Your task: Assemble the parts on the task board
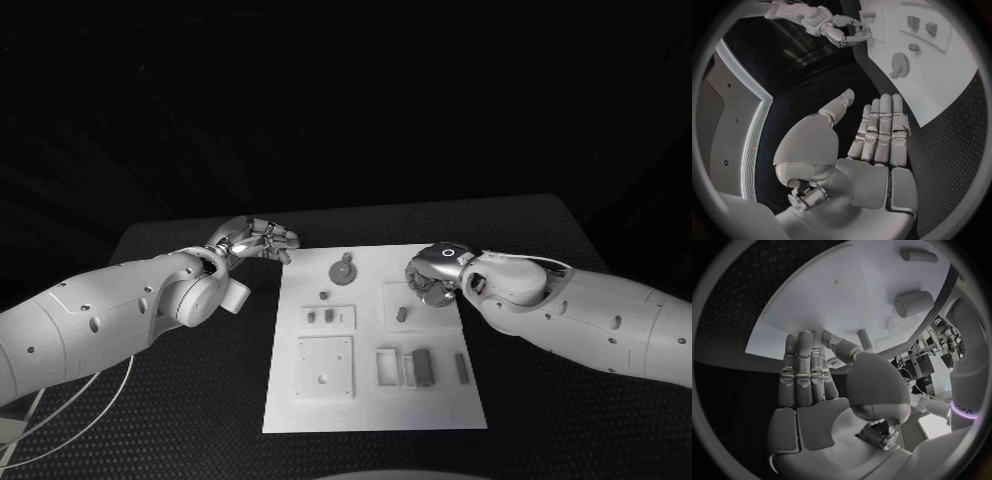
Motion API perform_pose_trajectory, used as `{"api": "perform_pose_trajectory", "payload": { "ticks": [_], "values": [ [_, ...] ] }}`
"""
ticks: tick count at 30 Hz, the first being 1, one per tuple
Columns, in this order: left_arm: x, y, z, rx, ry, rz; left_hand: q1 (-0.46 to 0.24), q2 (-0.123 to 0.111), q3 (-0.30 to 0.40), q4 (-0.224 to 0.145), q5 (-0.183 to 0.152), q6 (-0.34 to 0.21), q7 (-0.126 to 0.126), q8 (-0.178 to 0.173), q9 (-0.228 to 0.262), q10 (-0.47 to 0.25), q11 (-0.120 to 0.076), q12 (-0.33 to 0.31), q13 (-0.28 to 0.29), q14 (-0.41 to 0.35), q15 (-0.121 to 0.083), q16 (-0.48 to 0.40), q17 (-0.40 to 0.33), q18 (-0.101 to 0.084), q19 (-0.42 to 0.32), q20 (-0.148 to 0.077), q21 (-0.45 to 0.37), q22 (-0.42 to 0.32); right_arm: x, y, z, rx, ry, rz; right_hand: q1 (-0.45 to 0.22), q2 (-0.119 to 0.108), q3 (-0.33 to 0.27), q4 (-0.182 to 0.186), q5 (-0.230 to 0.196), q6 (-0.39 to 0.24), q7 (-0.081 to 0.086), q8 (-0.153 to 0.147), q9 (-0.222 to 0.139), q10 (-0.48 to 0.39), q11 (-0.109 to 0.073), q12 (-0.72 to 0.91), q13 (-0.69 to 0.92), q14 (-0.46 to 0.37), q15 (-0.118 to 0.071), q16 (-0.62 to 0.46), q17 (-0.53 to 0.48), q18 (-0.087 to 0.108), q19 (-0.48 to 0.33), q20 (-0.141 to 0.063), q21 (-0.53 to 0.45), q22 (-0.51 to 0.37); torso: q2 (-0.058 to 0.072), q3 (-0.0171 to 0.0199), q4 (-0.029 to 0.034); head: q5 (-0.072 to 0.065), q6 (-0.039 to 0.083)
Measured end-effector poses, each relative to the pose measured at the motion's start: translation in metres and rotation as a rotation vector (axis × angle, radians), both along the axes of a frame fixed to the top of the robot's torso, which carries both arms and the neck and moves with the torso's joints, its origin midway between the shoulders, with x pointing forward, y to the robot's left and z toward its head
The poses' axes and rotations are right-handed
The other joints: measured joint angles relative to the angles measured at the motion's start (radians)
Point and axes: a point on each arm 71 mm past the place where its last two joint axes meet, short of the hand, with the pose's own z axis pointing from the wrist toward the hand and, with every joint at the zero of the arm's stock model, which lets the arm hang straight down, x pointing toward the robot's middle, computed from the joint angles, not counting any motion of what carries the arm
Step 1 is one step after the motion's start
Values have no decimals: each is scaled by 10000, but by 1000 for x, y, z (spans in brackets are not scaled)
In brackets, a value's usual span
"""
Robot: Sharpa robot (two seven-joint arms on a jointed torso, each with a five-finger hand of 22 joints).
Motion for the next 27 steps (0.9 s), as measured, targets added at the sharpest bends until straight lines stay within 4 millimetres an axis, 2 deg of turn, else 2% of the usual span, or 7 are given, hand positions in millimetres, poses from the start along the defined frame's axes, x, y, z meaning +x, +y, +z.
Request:
{"api": "perform_pose_trajectory", "payload": {
  "ticks": [8,10,17,24,27],
  "values": [
    [0,0,0,-2,8,-12,0,0,0,0,0,-37,37,0,-11,0,0,0,-14,15,14,-39,27,-1,0,0,0,-30,1,0,8,109,-41,-4,-46,-46,-2,-2,-1,39,28,28,1,0,0,0,35,0,0,35,23,0,69,1,0,-1,1,2,2,12,9],
    [0,-1,0,-4,11,-19,0,0,0,0,0,-37,37,0,-11,-26,-26,0,-14,14,14,-38,27,-2,0,0,0,-30,2,0,13,139,-82,0,-67,-67,-1,-2,-1,117,-48,28,-2,0,0,2,43,0,0,35,23,0,69,1,0,-1,1,-2,2,12,18],
    [0,-1,0,-8,16,-33,0,0,-28,-28,0,-37,37,0,-20,-26,-26,0,-14,14,14,-38,40,-3,0,0,0,-40,5,3,24,284,-194,35,-67,-67,-2,-2,-1,128,-60,102,6,33,34,2,53,-1,1,35,24,0,69,1,0,-2,5,-8,2,-4,37],
    [1,-2,0,-14,18,-50,0,0,-28,-28,0,-37,37,-1,-20,-26,-26,0,-23,14,14,-78,52,-4,0,0,0,-49,6,4,30,420,-194,30,-67,-66,-3,-2,-1,270,-82,218,259,31,34,-4,65,-2,3,35,31,1,69,1,0,-3,7,-12,2,-21,58],
    [1,-2,0,-17,21,-58,0,0,-28,-28,0,-37,37,-1,-19,-26,-26,0,-23,14,14,-78,64,-4,0,0,0,-60,5,3,32,518,-136,-3,-67,-66,-2,-2,-1,248,-39,134,168,31,34,-4,66,-2,3,35,31,0,69,1,0,-3,8,-11,2,-25,61]
  ]
}}
